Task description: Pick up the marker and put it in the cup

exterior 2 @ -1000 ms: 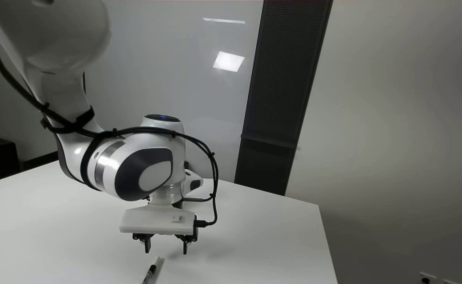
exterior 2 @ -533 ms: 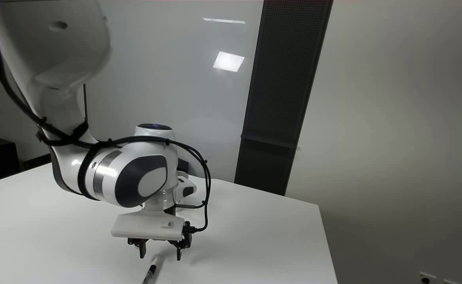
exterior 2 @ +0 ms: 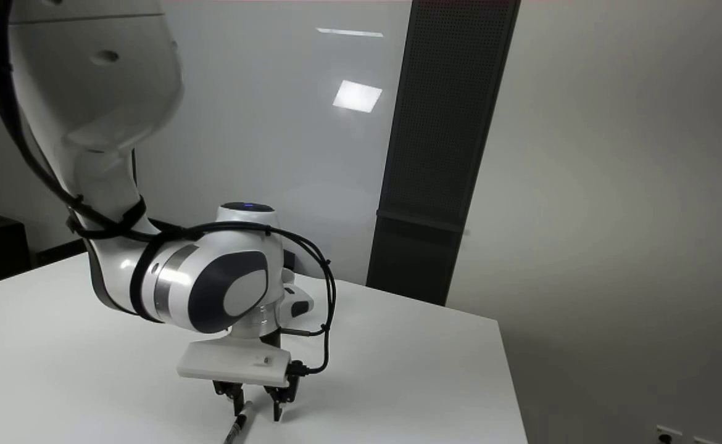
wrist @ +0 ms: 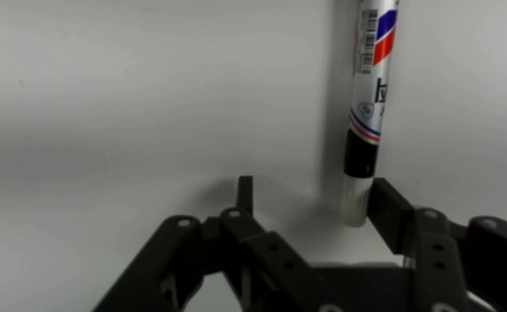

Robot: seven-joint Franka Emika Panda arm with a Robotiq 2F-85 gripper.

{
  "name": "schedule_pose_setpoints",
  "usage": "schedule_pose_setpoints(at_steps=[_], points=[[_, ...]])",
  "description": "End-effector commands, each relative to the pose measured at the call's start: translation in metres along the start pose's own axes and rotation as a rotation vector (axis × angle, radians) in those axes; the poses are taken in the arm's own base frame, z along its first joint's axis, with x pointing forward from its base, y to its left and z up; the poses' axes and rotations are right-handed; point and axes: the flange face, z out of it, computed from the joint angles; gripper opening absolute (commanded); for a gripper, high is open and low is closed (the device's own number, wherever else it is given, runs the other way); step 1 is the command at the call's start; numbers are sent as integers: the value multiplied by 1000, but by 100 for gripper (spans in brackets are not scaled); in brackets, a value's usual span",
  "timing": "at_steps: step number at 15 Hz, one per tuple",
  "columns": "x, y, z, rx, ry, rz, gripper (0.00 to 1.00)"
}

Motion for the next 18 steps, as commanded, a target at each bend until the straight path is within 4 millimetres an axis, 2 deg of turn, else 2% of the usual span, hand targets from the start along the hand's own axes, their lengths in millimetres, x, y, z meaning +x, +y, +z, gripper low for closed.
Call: schedule_pose_setpoints(at_steps=[1, 7, 8, 9, 11, 14, 18], points=[[4, 15, 8, -34, -19, 78, 44], [0, 44, 11, -89, -59, 189, 7], [-2, 51, 12, -104, -85, 220, 3], [-3, 58, 13, -119, -110, 254, 6], [-3, 71, 10, -116, -156, 322, 7], [10, 92, -14, -133, -148, 423, 7], [43, 124, -76, -212, 86, 480, 7]])
